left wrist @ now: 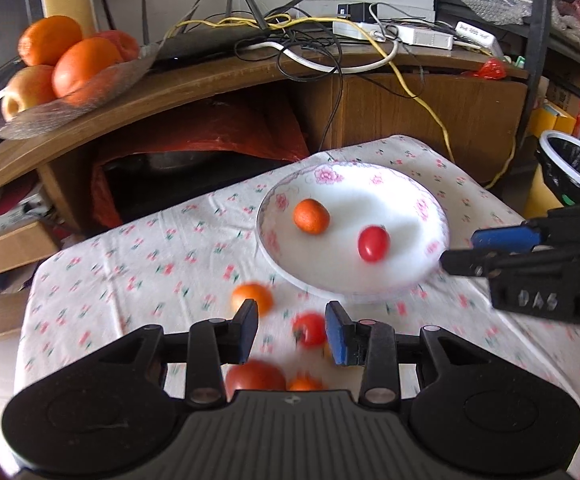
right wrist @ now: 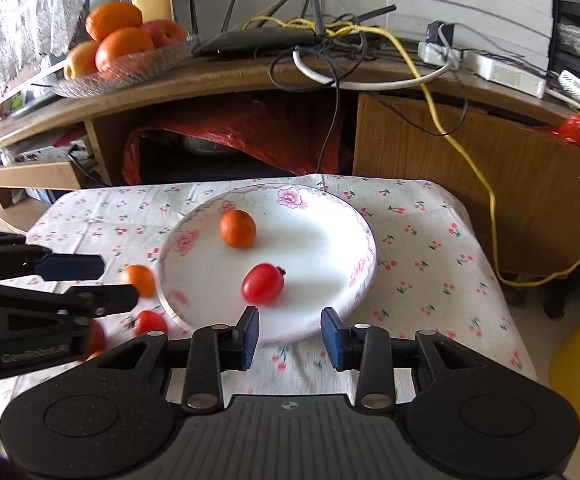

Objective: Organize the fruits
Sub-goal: 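Open the right gripper to drop the tomato into the bowl while the left gripper releases the tangerine, then withdraw both open grippers back toward the remaining fruits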

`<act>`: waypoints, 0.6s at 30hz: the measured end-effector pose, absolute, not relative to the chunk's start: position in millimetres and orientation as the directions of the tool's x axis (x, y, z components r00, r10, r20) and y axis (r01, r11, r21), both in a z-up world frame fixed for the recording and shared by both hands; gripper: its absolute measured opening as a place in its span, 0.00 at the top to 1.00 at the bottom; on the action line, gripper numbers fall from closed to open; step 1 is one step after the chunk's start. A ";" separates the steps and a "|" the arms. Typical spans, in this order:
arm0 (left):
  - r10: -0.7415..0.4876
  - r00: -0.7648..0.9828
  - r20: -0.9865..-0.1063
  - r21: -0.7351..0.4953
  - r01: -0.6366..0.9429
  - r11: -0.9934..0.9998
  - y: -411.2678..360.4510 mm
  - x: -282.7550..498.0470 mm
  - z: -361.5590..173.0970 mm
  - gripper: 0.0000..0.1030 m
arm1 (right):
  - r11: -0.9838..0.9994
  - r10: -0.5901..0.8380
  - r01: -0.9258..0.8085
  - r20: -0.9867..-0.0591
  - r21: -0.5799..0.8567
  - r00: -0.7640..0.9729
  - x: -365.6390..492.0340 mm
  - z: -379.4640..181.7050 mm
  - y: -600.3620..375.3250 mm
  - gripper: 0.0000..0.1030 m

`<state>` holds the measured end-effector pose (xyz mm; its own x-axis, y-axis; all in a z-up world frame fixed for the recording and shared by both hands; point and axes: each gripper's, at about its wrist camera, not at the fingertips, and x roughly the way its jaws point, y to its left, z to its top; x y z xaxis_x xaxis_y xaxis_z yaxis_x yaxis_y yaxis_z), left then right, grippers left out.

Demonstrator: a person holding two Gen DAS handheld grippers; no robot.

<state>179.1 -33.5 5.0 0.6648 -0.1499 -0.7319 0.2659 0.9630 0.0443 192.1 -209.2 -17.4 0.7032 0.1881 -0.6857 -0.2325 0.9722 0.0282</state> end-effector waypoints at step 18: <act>-0.198 0.646 -0.738 -0.043 0.248 0.968 17.5 99.1 1.0 0.54 | 0.957 0.213 -0.288 -0.688 0.006 0.693 98.1 10.3 -171.6 0.70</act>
